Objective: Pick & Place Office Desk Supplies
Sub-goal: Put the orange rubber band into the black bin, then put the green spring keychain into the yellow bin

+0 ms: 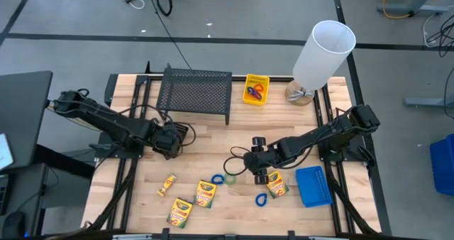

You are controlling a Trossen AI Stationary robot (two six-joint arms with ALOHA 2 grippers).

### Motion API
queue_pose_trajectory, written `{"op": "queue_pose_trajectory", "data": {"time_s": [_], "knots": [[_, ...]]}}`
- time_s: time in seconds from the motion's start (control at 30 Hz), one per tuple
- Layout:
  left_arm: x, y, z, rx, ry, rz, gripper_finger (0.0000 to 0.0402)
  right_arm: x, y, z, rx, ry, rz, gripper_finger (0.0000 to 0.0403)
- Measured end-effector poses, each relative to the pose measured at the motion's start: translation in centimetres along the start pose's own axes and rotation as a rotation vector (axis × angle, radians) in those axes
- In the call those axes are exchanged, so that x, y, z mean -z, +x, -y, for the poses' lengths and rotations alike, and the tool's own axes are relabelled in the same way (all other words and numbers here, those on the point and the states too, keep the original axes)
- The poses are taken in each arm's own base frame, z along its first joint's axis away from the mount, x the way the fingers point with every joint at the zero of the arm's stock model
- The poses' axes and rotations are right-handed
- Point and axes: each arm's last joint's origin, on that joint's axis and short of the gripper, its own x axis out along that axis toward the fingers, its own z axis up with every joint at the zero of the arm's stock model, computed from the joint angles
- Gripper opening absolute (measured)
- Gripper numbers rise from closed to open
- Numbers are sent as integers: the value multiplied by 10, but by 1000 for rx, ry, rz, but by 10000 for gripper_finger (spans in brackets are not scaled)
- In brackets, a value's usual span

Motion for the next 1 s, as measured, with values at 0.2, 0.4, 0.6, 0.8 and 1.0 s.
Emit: {"op": "queue_pose_trajectory", "data": {"time_s": [0.2,0.4,0.6,0.8,1.0], "knots": [[-1,0,-1,-35,-14,39,64,0,0,0,-2,15,0,213],[-2,0,-2,-58,-24,66,125,0,0,0,-2,24,0,213],[-11,-2,7,-15,-4,194,194,0,0,-1,-3,19,3,213],[-31,-18,35,134,112,518,233,-5,3,-2,-11,2,50,213],[-40,-50,62,293,252,839,237,-10,26,-5,-11,-49,77,213]]}}
